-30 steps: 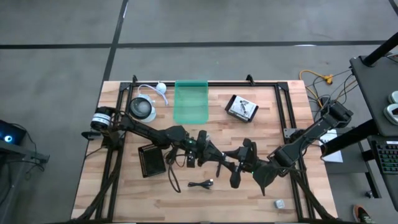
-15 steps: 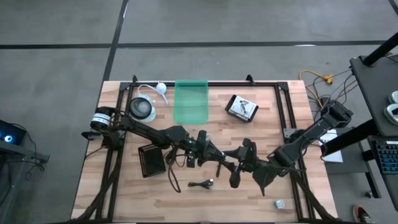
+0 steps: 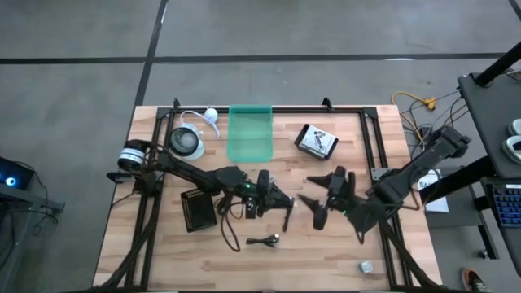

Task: Pick and place items into bin
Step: Put the black charger adapter into the left black bin

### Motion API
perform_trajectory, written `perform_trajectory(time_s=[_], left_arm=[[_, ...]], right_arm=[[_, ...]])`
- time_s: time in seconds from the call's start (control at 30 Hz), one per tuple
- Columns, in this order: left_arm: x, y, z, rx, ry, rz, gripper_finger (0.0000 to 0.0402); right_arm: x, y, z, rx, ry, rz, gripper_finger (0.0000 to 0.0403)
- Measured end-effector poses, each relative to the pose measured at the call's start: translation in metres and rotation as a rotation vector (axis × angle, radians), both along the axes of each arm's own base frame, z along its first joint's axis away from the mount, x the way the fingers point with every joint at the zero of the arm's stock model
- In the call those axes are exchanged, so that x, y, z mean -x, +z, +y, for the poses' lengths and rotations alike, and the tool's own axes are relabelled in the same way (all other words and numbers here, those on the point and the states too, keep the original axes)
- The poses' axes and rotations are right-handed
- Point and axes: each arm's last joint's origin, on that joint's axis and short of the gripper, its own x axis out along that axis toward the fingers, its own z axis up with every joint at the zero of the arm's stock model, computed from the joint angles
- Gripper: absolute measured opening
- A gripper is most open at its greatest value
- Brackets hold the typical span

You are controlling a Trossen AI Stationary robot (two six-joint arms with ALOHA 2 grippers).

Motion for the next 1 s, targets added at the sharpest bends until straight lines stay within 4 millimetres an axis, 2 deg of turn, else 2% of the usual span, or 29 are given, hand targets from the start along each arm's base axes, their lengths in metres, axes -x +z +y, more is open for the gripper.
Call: perform_trajectory(time_s=[0.2,0.33,0.5,0.7,0.83,1.0], left_arm=[[0.012,-0.003,0.002,0.025,0.055,0.03,0.0134],[0.021,0.001,0.001,0.1,0.111,0.066,0.0134],[0.033,0.002,-0.003,0.171,0.187,0.19,0.0134],[0.053,0.012,-0.014,0.227,0.347,0.284,0.0134],[0.067,0.017,-0.022,0.314,0.453,0.378,0.0134],[0.085,0.028,-0.034,0.47,0.449,0.423,0.0134]], right_arm=[[0.021,0.006,-0.015,0.04,-0.05,0.027,0.0269],[0.028,0.002,-0.021,0.078,-0.064,0.061,0.026],[0.03,-0.009,-0.022,0.099,-0.061,0.093,0.025],[0.034,-0.026,-0.02,0.068,-0.05,0.109,0.0246],[0.035,-0.038,-0.02,-0.011,-0.004,0.14,0.0246],[0.038,-0.057,-0.019,-0.121,0.035,0.186,0.0246]])
